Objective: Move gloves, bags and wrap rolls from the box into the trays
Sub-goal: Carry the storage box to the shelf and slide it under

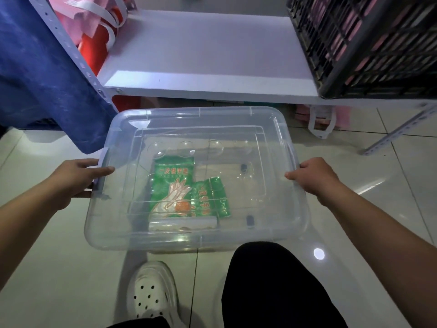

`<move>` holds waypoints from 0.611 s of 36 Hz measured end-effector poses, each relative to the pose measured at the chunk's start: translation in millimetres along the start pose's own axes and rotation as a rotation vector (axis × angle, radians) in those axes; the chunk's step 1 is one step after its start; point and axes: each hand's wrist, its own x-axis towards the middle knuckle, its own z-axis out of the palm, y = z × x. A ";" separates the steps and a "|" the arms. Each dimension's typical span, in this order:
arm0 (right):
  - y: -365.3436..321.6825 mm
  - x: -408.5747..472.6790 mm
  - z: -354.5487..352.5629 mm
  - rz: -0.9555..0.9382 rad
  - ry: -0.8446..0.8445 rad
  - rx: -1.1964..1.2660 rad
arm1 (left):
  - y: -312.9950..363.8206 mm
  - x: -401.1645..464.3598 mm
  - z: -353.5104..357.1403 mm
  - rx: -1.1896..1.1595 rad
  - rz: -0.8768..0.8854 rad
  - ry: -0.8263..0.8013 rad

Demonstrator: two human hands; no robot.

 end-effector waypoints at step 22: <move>55.5 -57.3 -10.5 0.084 -0.468 1.052 | -68.7 -90.1 14.3 -0.669 -0.057 -0.266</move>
